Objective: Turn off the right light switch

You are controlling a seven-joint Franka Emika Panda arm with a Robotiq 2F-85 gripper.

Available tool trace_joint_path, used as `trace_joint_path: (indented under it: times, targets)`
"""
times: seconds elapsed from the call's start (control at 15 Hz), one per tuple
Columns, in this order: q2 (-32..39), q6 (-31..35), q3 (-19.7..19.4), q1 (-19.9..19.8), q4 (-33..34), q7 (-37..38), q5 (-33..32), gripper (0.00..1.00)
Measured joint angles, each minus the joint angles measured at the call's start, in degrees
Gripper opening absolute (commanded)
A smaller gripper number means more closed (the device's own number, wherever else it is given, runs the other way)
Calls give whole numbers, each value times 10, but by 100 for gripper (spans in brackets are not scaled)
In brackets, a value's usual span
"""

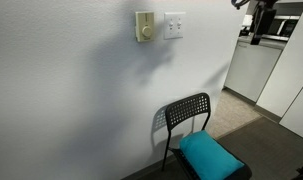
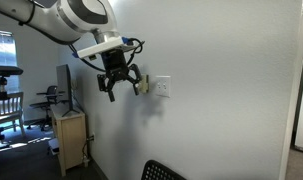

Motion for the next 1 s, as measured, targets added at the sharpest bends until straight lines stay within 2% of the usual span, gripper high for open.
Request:
trace_joint_path:
  times: [0.2, 0.47, 1.0]
  targets:
    - [41, 61, -3, 1, 25, -85, 18, 100]
    - [97, 72, -2, 9, 84, -193, 18, 100]
    - [111, 87, 3, 12, 99, -217, 14, 100]
